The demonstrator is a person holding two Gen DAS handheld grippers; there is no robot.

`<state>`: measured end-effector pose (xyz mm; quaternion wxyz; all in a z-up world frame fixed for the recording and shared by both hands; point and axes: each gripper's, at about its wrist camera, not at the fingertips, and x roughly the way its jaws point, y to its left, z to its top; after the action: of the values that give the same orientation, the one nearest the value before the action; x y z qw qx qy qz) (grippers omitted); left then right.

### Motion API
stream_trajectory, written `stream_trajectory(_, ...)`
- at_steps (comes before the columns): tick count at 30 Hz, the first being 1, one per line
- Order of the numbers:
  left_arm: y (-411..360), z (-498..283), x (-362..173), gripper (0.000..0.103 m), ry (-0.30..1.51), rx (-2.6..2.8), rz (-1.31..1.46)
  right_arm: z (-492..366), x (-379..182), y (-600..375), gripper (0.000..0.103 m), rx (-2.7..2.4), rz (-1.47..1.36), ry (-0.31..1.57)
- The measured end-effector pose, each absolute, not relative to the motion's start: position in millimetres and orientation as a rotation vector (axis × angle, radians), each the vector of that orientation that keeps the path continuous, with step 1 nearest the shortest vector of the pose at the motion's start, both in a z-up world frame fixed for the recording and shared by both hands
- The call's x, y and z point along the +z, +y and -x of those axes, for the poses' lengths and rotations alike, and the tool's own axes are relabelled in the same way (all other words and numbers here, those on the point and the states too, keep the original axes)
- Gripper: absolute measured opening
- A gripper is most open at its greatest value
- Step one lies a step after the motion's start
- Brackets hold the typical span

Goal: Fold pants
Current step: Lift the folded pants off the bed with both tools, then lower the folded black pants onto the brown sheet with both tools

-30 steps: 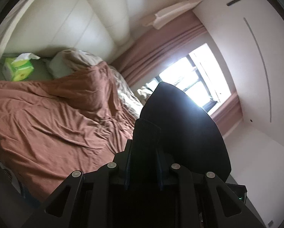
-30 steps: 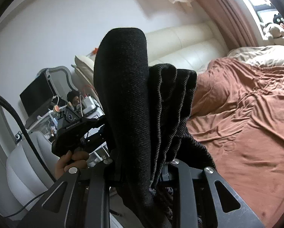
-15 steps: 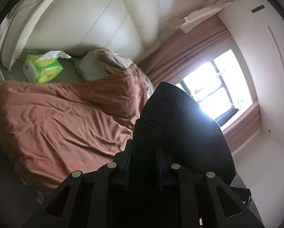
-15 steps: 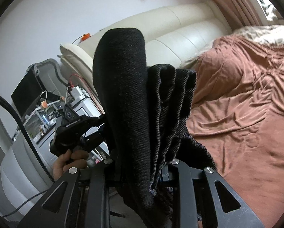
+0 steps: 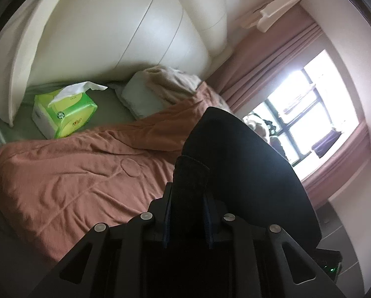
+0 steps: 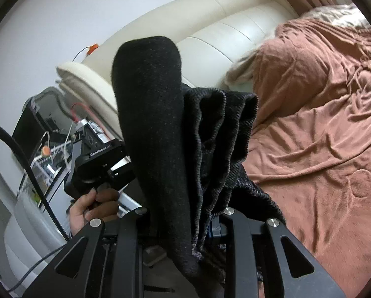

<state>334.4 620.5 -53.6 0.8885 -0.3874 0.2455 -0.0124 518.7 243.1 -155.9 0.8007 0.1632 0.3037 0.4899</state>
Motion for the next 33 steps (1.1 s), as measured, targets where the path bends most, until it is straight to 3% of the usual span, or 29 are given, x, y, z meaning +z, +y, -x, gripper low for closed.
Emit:
stream_trajectory(14,643,-437,-108,0.019,0.642,0.050,0.804,-590,-191,268,0.020,0.979,-0.408,0.714)
stream_trajectory(16,641,-452,-111,0.021,0.673,0.103,0.759,-601,-195,271,0.024,0.922,-0.390,0.726)
stream_trajectory(19,635,-460,-123,0.023,0.761,0.209,0.720,-625,-221,269,0.043,0.795,-0.426,0.878)
stream_trajectory(21,633,-454,-128,0.029,0.769,0.196,0.708,-627,-235,263,0.069,0.737,-0.418,0.930)
stream_trajectory(25,638,-433,-135,0.033,0.794,0.216,0.702,-616,-242,250,0.079,0.712,-0.408,0.919)
stream_trajectory(33,641,-379,-138,0.033,0.807,0.248,0.703,-579,-227,243,0.080,0.763,-0.374,0.901)
